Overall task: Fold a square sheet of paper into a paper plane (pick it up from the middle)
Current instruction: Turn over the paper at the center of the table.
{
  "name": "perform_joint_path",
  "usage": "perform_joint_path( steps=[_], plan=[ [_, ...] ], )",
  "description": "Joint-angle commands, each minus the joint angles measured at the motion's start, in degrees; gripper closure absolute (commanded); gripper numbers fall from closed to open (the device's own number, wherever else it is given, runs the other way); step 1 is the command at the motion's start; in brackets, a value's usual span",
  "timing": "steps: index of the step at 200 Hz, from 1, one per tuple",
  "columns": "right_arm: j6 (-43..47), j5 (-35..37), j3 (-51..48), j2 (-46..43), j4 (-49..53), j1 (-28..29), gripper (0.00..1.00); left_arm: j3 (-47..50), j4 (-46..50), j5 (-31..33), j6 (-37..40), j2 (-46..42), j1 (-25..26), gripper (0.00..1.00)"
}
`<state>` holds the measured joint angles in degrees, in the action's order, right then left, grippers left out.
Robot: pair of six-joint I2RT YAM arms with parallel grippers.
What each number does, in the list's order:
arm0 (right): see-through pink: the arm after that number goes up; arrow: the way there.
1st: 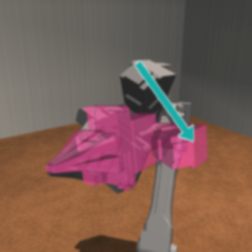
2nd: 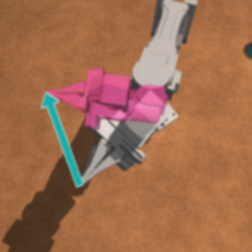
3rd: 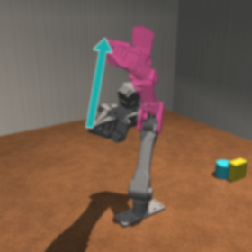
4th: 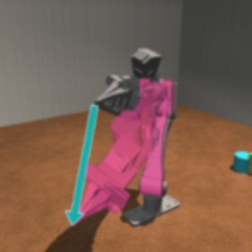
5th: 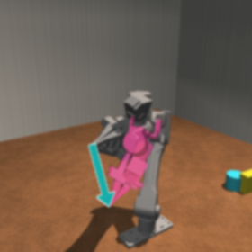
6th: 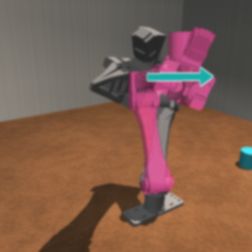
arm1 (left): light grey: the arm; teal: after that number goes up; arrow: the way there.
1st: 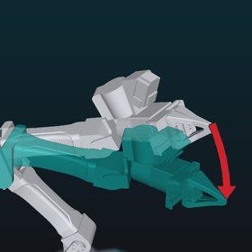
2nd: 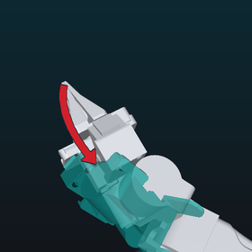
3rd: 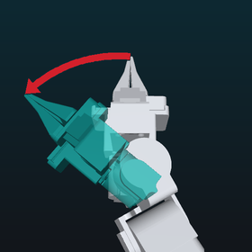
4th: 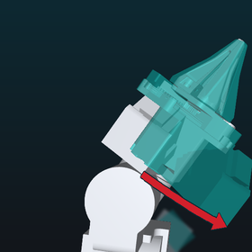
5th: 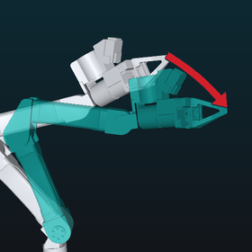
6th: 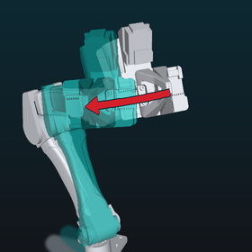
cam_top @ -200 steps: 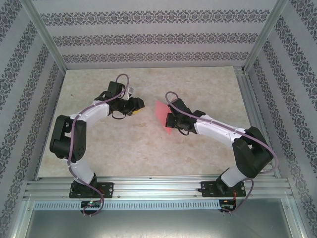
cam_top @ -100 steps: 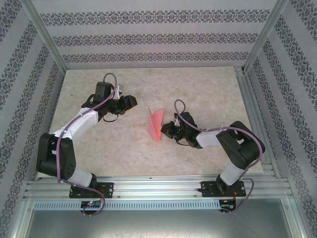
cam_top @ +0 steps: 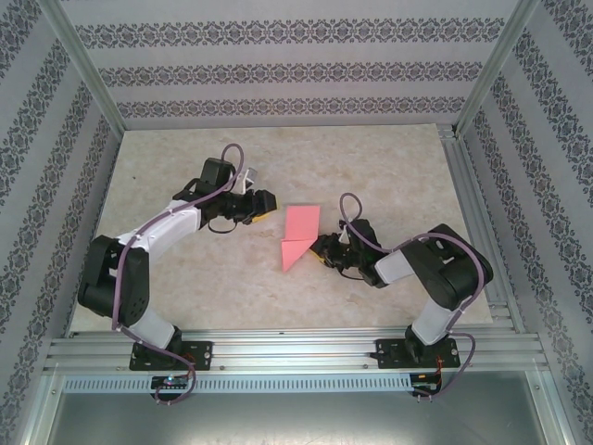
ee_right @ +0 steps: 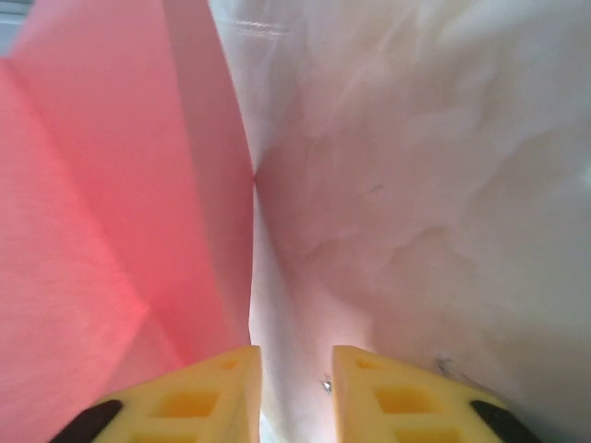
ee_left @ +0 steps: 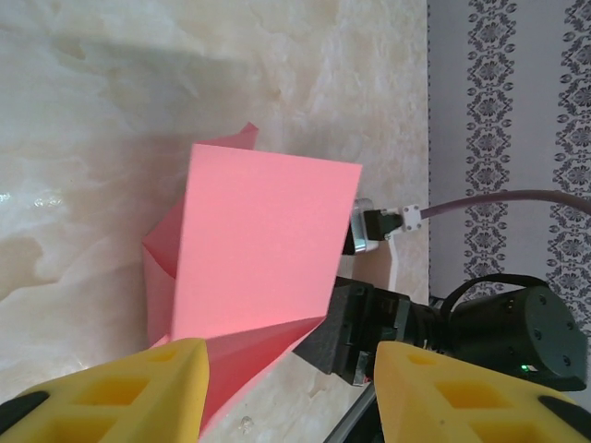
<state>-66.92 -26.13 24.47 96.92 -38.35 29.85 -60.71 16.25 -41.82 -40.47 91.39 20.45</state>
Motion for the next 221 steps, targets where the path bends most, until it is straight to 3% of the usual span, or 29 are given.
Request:
perform_joint_path(
  steps=[1,18,33,57,82,108,144,153,164,179,197,221],
  plan=[
    [7.0,4.8,1.5,-6.7,14.4,-0.4,0.76,-1.5,-0.5,-1.9,2.0,1.9,1.8,0.48],
    [13.3,8.5,5.6,-11.1,28.8,-0.3,0.75,-1.5,-1.2,-2.4,1.8,3.3,2.7,0.50],
    [15.9,9.6,7.9,-13.0,33.9,-0.3,0.75,-1.5,-1.5,-2.0,1.7,4.7,3.3,0.52],
    [16.6,8.4,10.2,-13.1,36.5,0.0,0.76,-0.8,-2.0,-1.3,1.5,5.2,3.4,0.61],
    [16.7,8.9,11.0,-13.0,36.6,0.4,0.77,0.1,-1.6,-5.1,3.9,3.8,3.5,0.69],
    [16.9,7.1,12.9,-10.3,35.5,1.2,0.76,0.8,4.5,-7.6,10.7,1.6,4.0,0.72],
    [15.8,6.8,15.0,-7.8,33.3,1.9,0.77,2.5,7.6,-9.2,13.0,0.7,4.4,0.71],
    [15.9,6.9,15.5,-7.4,32.9,2.2,0.77,2.1,9.3,-7.3,14.1,1.0,5.0,0.65],
    [15.9,7.1,16.0,-7.1,32.7,2.5,0.77,2.1,11.1,-2.7,16.1,1.1,5.9,0.49],
    [16.1,7.1,16.6,-6.7,33.4,2.5,0.77,1.7,14.7,2.2,21.4,2.1,7.1,0.41],
    [16.2,7.6,16.4,-7.0,34.1,2.3,0.76,3.6,11.6,5.1,22.1,1.7,8.7,0.21],
    [17.1,8.5,16.3,-8.5,36.2,1.9,0.76,4.2,12.7,13.5,24.8,1.8,11.8,0.08]
  ],
)
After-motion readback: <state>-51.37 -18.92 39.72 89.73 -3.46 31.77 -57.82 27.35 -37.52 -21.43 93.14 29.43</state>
